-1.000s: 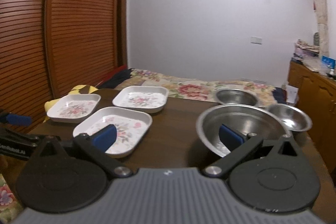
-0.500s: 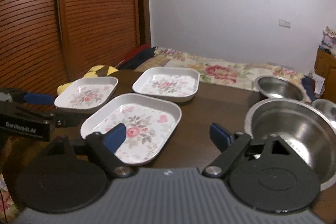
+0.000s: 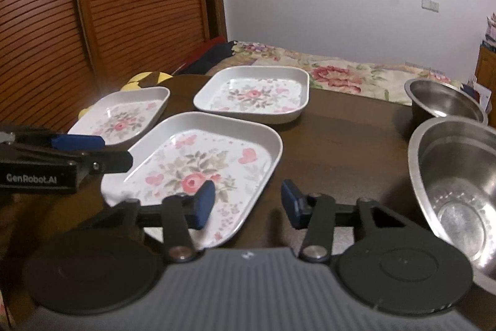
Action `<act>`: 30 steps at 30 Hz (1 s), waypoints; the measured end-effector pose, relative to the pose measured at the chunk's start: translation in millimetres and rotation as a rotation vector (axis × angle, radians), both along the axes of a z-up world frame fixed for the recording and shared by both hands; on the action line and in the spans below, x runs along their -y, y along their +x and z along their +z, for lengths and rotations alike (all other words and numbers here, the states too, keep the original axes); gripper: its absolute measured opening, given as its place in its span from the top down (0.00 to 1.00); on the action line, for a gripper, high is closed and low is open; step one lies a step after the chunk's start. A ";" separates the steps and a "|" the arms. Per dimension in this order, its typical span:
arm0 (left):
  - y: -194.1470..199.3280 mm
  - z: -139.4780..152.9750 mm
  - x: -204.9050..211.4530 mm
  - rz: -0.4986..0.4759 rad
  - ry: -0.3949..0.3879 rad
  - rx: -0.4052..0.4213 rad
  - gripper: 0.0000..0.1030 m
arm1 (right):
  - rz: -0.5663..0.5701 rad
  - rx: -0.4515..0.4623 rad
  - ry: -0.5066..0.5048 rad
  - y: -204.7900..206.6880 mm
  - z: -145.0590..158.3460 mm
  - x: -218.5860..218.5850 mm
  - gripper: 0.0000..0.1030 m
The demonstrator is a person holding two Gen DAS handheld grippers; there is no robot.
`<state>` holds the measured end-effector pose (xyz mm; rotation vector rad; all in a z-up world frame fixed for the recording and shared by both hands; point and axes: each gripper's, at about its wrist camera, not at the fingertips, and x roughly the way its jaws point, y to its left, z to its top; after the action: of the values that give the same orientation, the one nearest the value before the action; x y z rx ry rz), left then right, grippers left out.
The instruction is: Organize plates and bowls
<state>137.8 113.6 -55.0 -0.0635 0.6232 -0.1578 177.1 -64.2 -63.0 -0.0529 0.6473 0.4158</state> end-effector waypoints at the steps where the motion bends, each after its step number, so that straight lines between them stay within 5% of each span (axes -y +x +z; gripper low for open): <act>1: 1.0 -0.4 -0.6 -0.005 -0.006 0.001 0.48 | -0.001 -0.005 0.001 1.8 -1.8 -0.6 0.54; 10: 8.5 -5.6 -4.0 -0.032 -0.017 -0.018 0.73 | -0.027 -0.022 0.001 6.8 -6.8 -3.7 0.65; 30: 18.5 -21.8 -2.6 -0.029 0.022 -0.057 0.84 | -0.046 -0.026 0.041 10.2 -9.5 2.6 0.73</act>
<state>156.3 116.3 -76.9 -0.0373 0.6833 -0.1778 187.3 -66.8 -72.5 0.0062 0.6642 0.3854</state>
